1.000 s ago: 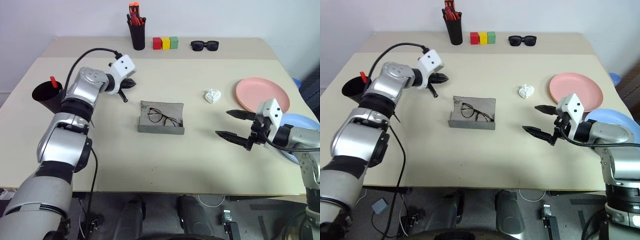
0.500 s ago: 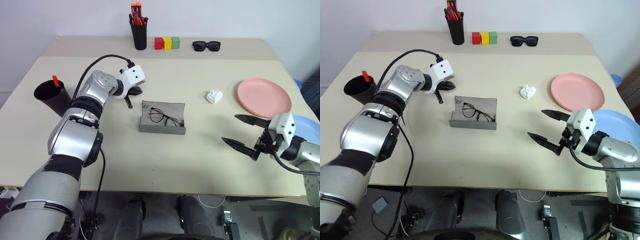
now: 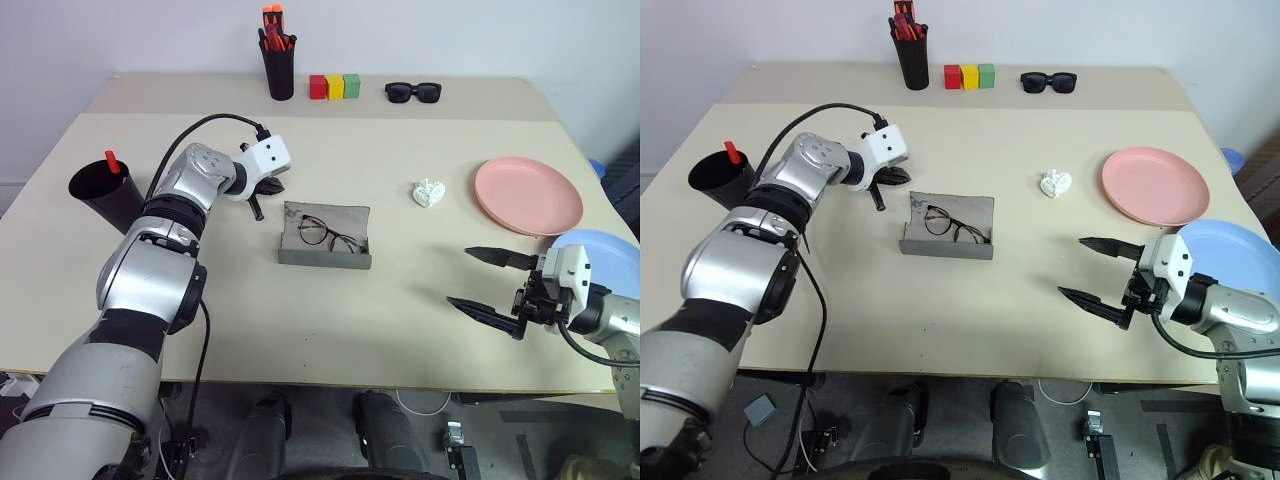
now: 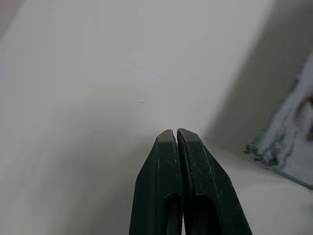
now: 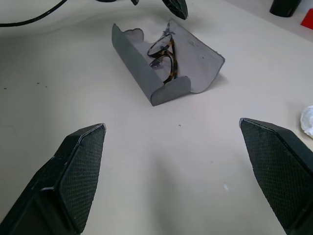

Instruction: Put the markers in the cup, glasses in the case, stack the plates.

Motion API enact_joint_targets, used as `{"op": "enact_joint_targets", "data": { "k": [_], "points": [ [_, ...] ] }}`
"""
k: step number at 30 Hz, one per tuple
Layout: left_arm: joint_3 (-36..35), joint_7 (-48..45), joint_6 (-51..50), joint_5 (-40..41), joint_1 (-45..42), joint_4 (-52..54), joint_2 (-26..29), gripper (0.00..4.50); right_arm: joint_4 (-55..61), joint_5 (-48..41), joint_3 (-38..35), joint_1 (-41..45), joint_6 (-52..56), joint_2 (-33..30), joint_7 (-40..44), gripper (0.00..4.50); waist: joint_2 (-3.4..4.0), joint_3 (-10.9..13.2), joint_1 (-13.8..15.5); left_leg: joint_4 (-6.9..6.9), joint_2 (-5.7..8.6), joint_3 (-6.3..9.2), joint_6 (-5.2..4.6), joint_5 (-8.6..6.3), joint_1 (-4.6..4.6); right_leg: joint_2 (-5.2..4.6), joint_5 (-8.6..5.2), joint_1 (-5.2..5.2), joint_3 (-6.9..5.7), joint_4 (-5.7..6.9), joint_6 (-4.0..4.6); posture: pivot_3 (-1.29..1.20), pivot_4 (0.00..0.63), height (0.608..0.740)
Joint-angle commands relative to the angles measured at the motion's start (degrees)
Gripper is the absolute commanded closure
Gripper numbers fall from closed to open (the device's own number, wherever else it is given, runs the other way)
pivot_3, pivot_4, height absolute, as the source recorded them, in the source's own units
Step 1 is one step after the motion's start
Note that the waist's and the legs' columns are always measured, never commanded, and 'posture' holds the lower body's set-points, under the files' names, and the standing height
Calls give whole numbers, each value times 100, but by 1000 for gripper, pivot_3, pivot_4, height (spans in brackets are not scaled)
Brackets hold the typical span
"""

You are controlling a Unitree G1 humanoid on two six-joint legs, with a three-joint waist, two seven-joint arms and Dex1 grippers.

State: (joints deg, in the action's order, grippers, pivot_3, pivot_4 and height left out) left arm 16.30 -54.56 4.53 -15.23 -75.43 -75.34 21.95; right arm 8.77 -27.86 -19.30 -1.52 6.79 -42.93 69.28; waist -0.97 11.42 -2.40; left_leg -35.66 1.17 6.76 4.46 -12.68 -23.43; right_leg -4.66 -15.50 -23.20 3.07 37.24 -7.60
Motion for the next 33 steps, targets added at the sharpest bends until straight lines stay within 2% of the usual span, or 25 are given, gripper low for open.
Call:
{"op": "enact_joint_targets", "data": {
  "k": [1, 9, 11, 15, 23, 33],
  "points": [
    [-36, -745, 164, 39, 97, 139, -11, 4455, 108, -37, 19, 45, -183, -5, -43, 0, 0, 0, -3, 0, 0, 0, 0, 0, 0, 0, 0, 0, 0, 0, 0, 0, 150, 740],
    [-377, -2217, 243, 582, 621, 1057, 321, 4455, -11, -10, 211, 193, -260, 36, -210, 0, 1, 0, -13, -2, -1, 0, 0, 0, 1, 0, 0, 0, 0, 3, 1, 0, 150, 740],
    [-444, -2402, 94, 727, 844, 1566, 432, 4455, -33, -3, 239, 204, -272, 39, -251, 0, 1, -1, -10, -2, -1, 1, 0, 0, 1, 0, 0, 0, 0, 4, 1, 0, 150, 740],
    [-579, -2737, -452, 1165, 1652, 3428, 730, 4455, -106, 32, 315, 230, -180, 32, -392, 0, 3, -1, -12, -5, -2, 1, 0, 0, 1, 0, 0, 0, 1, 8, 1, 0, 150, 740],
    [-394, -2671, -1748, 1506, 2729, 5700, 1000, 4455, -271, 100, 455, 224, -6, -8, -560, 0, 9, -5, -2, -33, -2, 3, -4, -3, 7, 0, 0, 14, 1, 23, 2, 0, 150, 740],
    [19, -2299, -1844, 1283, 3310, 6136, 1188, 4455, -433, 104, 334, 81, -80, -50, -544, 0, 13, -8, 1, -34, -3, 3, -10, -6, 38, 1, -1, 50, 1, 19, 3, 0, 150, 740]
  ]
}}
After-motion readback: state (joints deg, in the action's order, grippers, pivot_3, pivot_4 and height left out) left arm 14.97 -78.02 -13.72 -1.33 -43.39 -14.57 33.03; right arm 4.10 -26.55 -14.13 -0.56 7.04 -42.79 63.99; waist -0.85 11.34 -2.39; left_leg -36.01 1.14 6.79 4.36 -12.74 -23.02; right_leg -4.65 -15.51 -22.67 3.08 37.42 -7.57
